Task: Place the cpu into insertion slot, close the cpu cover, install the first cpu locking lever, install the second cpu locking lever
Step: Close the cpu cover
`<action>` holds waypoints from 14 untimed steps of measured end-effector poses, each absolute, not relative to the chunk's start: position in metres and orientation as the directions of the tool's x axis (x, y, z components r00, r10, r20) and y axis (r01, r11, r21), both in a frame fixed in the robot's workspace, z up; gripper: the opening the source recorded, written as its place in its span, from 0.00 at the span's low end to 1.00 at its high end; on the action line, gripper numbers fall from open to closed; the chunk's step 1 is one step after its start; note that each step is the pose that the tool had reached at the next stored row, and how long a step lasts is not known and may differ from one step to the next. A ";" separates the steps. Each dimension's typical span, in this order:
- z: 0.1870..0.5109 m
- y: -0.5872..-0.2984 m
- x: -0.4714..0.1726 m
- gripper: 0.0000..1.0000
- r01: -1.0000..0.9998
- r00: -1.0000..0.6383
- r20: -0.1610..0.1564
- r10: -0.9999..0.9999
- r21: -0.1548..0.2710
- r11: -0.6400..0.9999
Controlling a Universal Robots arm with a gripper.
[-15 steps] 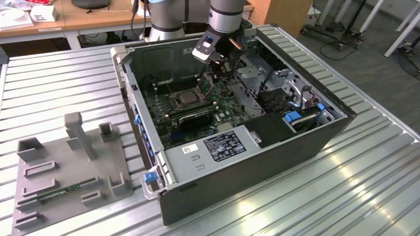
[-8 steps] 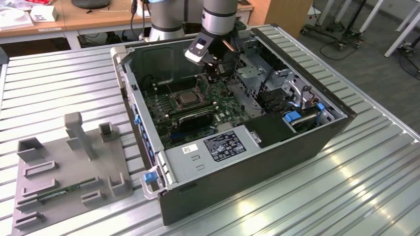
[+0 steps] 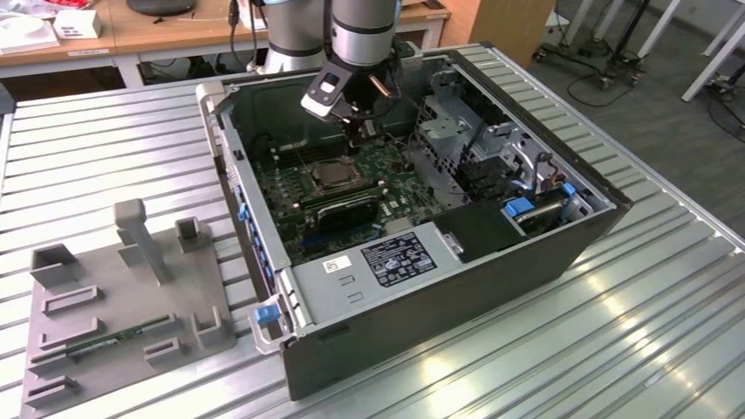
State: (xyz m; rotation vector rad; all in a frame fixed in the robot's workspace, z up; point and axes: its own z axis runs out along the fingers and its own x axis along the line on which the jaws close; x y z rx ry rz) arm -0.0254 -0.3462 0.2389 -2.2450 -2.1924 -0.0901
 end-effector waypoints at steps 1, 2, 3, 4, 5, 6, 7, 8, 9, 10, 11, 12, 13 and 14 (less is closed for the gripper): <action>0.239 -0.346 -0.025 0.11 0.999 0.023 0.043 0.999 0.038 -0.025; 0.239 -0.346 -0.025 0.11 0.999 0.023 0.043 0.999 0.038 -0.024; 0.239 -0.346 -0.025 0.11 0.999 0.023 0.043 0.999 0.038 -0.025; 0.239 -0.346 -0.025 0.11 0.999 0.023 0.043 0.999 0.038 -0.025; 0.239 -0.346 -0.026 0.11 0.999 0.023 0.043 0.999 0.038 -0.025; 0.239 -0.346 -0.026 0.11 0.999 0.023 0.043 0.999 0.038 -0.025; 0.239 -0.346 -0.026 0.11 0.999 0.023 0.043 0.999 0.037 -0.025; 0.239 -0.346 -0.026 0.11 0.999 0.023 0.043 0.999 0.034 -0.025; 0.239 -0.346 -0.026 0.11 0.999 0.023 0.043 0.999 0.027 -0.025; 0.239 -0.346 -0.026 0.11 1.000 0.024 0.042 0.999 0.018 -0.025; 0.238 -0.346 -0.026 0.11 1.000 0.024 0.042 0.999 0.005 -0.025; 0.238 -0.346 -0.026 0.11 1.000 0.025 0.042 0.999 -0.007 -0.025; 0.238 -0.346 -0.026 0.11 1.000 0.025 0.041 0.999 -0.010 -0.025; 0.238 -0.346 -0.026 0.11 1.000 0.025 0.041 0.999 -0.010 -0.025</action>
